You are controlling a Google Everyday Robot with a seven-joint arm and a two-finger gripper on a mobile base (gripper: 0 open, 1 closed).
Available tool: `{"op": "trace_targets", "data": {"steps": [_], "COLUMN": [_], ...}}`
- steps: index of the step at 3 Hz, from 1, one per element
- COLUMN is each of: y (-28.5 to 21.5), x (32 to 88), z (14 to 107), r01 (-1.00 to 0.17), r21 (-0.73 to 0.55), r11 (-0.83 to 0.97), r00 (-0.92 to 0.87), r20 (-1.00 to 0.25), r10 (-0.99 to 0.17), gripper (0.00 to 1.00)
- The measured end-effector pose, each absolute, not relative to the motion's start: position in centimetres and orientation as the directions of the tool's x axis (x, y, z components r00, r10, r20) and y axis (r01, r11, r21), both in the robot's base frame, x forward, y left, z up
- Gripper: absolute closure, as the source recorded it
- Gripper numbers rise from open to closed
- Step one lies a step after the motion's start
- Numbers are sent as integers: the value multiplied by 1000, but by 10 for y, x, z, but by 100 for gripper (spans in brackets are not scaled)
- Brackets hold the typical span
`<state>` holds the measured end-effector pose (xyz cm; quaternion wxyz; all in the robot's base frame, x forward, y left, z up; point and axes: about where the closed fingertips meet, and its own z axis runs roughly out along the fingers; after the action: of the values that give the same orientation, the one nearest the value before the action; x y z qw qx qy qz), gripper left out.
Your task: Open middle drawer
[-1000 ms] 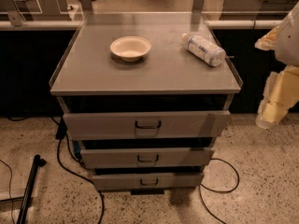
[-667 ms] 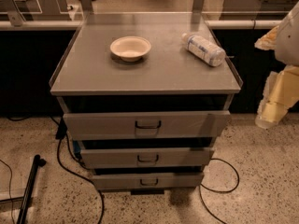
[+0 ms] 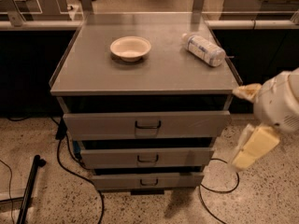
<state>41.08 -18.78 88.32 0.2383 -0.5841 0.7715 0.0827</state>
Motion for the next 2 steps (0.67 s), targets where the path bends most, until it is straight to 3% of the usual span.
{"op": "trace_targets", "data": {"steps": [1, 2], "y": [-157, -158], "x": [390, 391], "z": [812, 815], "r01": [-962, -961], "r21": [-83, -86], "r11": [260, 261], "r00": [-181, -180], "r20": [-521, -520], "r10": [-834, -835], "gripper": [0, 0]}}
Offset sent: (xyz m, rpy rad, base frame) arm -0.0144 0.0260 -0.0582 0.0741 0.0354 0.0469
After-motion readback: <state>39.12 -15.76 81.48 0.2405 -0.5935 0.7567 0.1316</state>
